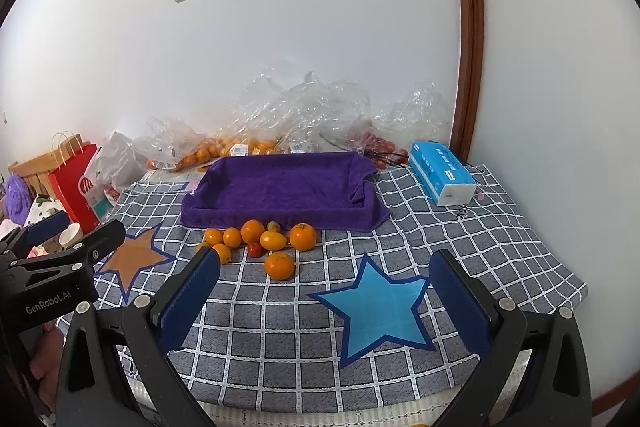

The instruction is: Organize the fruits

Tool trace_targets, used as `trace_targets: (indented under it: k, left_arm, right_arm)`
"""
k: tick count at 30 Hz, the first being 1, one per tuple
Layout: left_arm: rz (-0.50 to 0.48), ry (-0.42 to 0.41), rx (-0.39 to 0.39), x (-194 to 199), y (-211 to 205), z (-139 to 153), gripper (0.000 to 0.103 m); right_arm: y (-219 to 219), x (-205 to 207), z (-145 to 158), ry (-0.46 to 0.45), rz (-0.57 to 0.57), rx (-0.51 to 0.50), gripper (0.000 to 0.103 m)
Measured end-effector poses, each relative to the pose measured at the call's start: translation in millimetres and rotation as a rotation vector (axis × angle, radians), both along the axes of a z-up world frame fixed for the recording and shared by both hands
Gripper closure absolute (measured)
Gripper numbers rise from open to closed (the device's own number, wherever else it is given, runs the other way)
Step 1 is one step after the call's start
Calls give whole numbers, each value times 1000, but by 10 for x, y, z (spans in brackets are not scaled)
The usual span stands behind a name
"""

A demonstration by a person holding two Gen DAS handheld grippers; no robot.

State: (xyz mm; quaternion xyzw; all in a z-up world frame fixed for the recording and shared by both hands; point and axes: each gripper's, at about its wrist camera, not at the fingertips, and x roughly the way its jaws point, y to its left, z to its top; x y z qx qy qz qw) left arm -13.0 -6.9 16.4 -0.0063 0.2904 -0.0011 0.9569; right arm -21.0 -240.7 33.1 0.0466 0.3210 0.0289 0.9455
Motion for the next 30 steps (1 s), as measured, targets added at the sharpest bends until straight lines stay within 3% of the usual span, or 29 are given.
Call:
trace_targets:
  k: [11, 30]
  left_arm:
    - [6, 1, -1, -15, 5, 2, 0]
    - [31, 46, -21, 266, 157, -168, 0]
  right_arm:
    - [37, 11, -8, -25, 5, -4, 0]
    - [167, 435, -235, 49, 27, 25, 2]
